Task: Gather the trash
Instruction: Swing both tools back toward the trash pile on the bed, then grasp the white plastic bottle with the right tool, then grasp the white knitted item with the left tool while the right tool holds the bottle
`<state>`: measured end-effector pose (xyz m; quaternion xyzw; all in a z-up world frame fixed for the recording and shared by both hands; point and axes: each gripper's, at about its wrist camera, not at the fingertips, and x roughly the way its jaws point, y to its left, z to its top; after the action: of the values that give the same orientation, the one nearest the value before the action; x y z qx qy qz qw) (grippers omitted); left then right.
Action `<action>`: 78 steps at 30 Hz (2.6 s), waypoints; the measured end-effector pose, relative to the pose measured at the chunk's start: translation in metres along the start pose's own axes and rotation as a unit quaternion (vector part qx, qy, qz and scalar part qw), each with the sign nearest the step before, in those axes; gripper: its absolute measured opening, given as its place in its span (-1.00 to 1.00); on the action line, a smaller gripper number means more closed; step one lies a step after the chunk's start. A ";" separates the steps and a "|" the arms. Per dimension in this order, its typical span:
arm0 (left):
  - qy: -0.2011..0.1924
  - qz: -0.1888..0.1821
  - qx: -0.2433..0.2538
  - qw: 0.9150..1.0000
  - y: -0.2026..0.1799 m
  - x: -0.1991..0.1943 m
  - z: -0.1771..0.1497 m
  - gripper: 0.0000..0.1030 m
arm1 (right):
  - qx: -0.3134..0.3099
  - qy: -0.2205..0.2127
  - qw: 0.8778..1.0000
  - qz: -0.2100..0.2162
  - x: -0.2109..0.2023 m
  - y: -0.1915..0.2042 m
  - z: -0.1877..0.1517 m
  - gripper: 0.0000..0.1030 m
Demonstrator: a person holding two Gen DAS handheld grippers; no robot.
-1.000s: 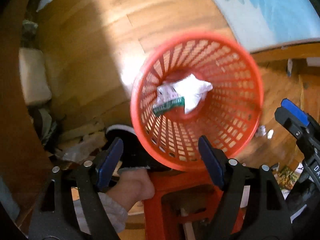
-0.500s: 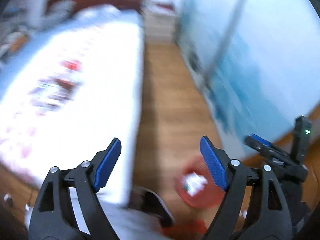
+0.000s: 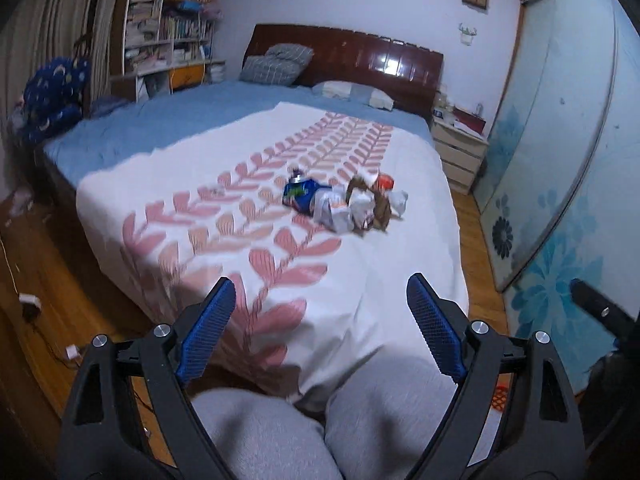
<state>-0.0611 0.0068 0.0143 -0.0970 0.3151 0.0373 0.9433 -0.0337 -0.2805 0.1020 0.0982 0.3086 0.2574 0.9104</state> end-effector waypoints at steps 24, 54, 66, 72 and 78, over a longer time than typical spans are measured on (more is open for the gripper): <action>0.030 -0.043 -0.067 0.996 0.017 0.011 -0.020 0.68 | -0.074 0.133 0.987 -0.040 0.320 0.032 0.050 0.13; 0.089 0.125 -0.074 0.985 0.181 0.300 0.145 0.77 | 0.003 0.075 0.988 0.133 0.299 0.007 -0.002 -0.62; 0.159 0.195 -0.062 0.966 0.194 0.398 0.138 0.56 | 0.038 0.089 0.980 0.172 0.312 -0.009 -0.004 -0.62; 0.168 0.149 -0.064 0.972 0.181 0.379 0.134 -0.57 | 0.033 0.089 0.981 0.168 0.315 -0.009 -0.001 -0.62; 0.123 0.103 -0.056 0.985 0.143 0.300 0.127 -0.58 | -0.013 0.070 0.987 0.141 0.299 0.007 0.003 -0.62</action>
<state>0.2341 0.1753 -0.0898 -0.1203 0.4344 0.1398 0.8816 0.1672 -0.1161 -0.0459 0.1110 0.3515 0.3934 0.8422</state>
